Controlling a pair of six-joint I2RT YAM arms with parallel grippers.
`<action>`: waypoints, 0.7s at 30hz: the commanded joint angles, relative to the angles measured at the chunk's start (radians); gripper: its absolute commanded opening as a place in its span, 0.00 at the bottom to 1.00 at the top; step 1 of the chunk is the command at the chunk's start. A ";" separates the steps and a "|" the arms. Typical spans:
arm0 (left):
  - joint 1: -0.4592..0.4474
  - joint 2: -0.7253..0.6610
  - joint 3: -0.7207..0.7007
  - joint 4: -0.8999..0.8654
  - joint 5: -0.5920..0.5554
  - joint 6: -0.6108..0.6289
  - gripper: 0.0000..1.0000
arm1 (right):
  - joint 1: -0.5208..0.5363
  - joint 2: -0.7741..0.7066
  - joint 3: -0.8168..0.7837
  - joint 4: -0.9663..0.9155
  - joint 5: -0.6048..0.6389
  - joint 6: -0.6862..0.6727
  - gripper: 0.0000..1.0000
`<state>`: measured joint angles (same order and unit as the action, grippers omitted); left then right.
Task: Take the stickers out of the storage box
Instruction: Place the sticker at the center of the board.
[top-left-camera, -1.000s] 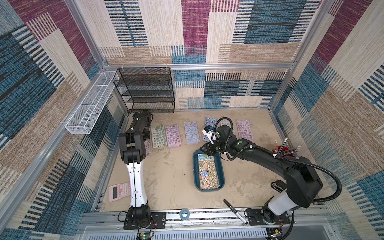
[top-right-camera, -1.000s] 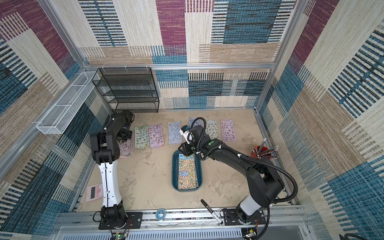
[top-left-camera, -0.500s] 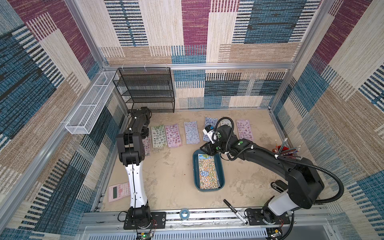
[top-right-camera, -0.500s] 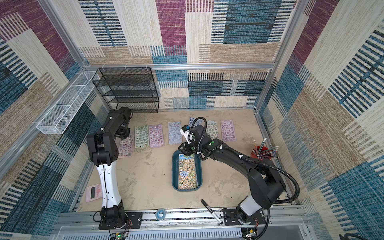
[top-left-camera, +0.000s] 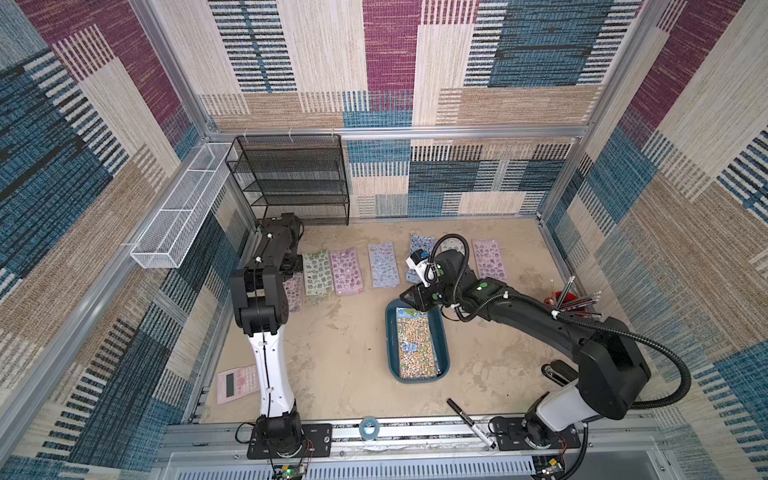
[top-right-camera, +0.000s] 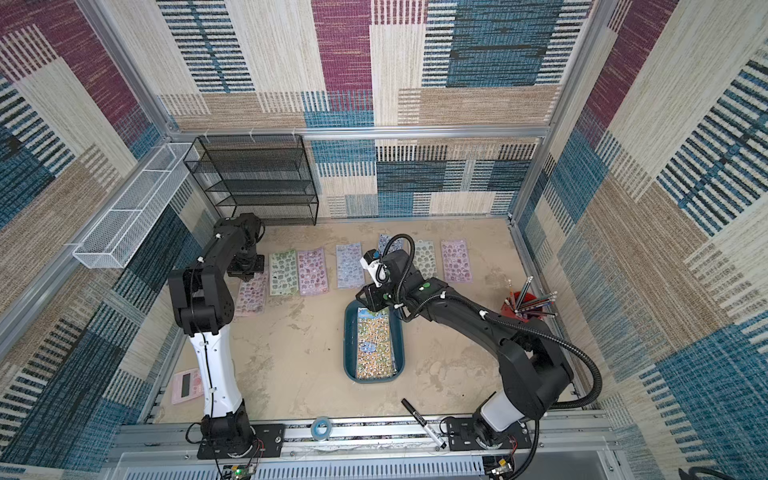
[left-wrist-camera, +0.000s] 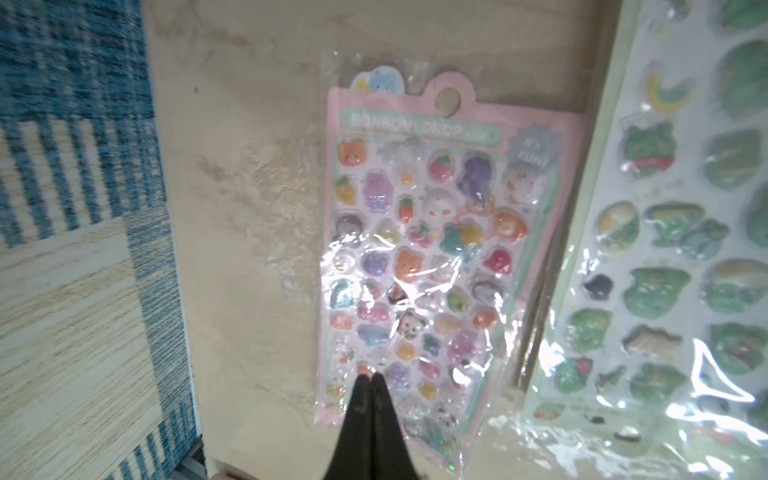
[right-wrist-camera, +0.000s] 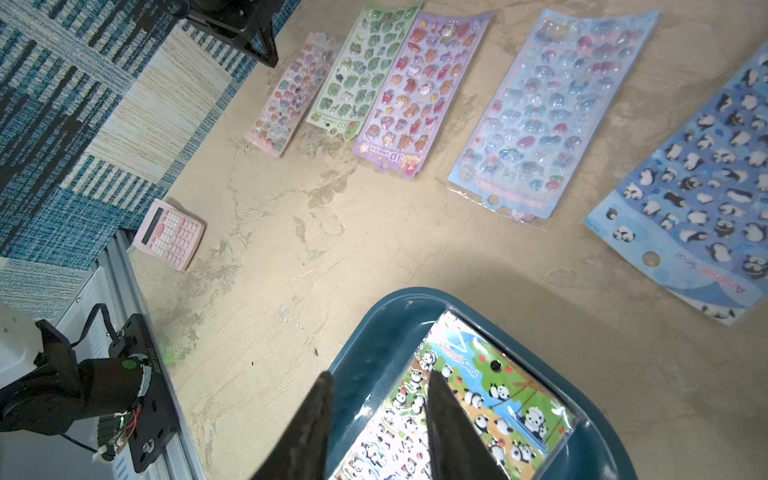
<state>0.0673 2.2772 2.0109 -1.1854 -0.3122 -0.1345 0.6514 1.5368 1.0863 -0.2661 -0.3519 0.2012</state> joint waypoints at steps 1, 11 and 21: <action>0.000 0.023 0.019 -0.005 0.073 -0.054 0.00 | 0.002 -0.006 -0.003 0.020 -0.001 0.008 0.39; 0.002 0.112 0.040 0.013 0.084 -0.057 0.00 | 0.001 0.017 0.017 0.012 0.005 0.009 0.39; 0.011 0.178 0.105 0.013 0.063 -0.039 0.00 | 0.001 0.049 0.038 0.003 0.010 0.015 0.38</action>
<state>0.0711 2.4290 2.1056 -1.2007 -0.2375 -0.1699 0.6521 1.5803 1.1122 -0.2676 -0.3477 0.2081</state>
